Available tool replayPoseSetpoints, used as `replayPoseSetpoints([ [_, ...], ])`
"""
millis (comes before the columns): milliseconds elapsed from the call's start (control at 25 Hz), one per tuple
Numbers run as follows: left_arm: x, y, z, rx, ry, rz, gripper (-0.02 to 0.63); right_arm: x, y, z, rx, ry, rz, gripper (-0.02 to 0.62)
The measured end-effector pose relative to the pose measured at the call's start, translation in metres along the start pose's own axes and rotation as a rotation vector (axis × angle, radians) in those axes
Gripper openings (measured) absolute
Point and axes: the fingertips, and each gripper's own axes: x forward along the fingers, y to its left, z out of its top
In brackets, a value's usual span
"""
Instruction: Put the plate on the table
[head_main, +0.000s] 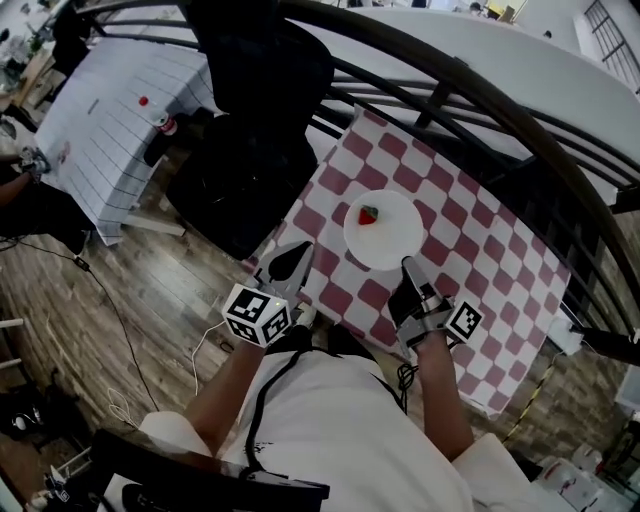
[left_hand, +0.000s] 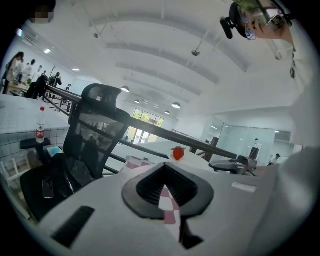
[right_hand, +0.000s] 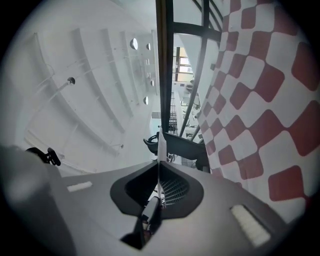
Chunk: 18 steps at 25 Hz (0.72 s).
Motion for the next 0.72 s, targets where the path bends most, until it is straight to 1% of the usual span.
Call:
replayPoseSetpoints([
  [360,0.014,0.014,-0.012,0.008,0.011,0.073,0.006,0.035,-0.053,0.031,-0.009,0.071,-0.013,0.018],
  [560,0.021,0.021,-0.021,-0.004,0.019,0.095,0.006,0.049,-0.084,0.036,0.003,0.107,-0.034,0.018],
  [720,0.028,0.027,-0.028,-0.015,0.021,0.102,0.006,0.057,-0.108,0.039,0.023,0.110,-0.053,0.018],
])
